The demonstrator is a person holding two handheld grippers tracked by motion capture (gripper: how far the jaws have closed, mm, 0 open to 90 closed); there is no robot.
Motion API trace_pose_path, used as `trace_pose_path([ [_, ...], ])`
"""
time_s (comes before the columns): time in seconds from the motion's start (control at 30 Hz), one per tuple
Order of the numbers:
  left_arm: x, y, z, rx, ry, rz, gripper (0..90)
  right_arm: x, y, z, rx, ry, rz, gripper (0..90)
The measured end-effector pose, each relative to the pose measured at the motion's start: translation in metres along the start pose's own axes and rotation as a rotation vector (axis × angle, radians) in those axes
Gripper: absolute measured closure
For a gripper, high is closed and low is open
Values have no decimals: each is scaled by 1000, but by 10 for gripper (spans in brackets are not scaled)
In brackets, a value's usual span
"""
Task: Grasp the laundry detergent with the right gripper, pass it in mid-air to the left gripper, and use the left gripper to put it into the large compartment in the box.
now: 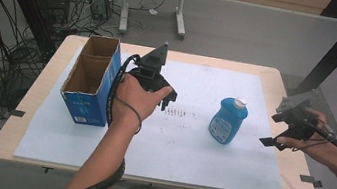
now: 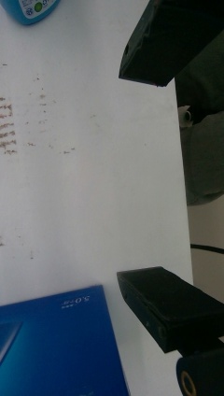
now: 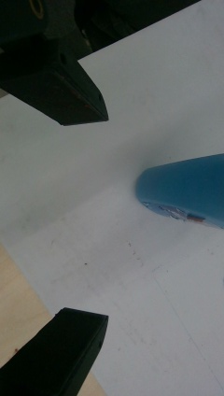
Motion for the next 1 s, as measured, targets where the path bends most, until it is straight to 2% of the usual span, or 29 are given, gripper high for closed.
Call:
trace_pose_path([
  [0.13, -1, -1, 0, -4, -4, 2, 51, 4, 0, 10, -43, -16, 33, 38],
  [0.33, 0, -1, 0, -7, -5, -3, 51, 10, 1, 21, -74, -16, 56, 35],
  [0.47, 1, -3, 3, 1, -2, -6, 51, 16, 5, 33, -118, -15, 76, 35],
  [0.7, 2, -4, 7, 9, -3, -9, 51, 23, 11, 46, -162, -15, 112, 32],
  [1.0, 5, -5, 8, 10, 0, -12, 51, 28, 16, 65, -215, -60, 147, 32],
])
Point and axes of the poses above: each handheld gripper's, and its own axes: z roughly forward along the jaws, y roughly out of its top, x roughly to its left, the point moved 10 cm from there along z, roughly forward along the jaws, and after that the axes turned 2 degrees about -y, right-handed, at the moved point
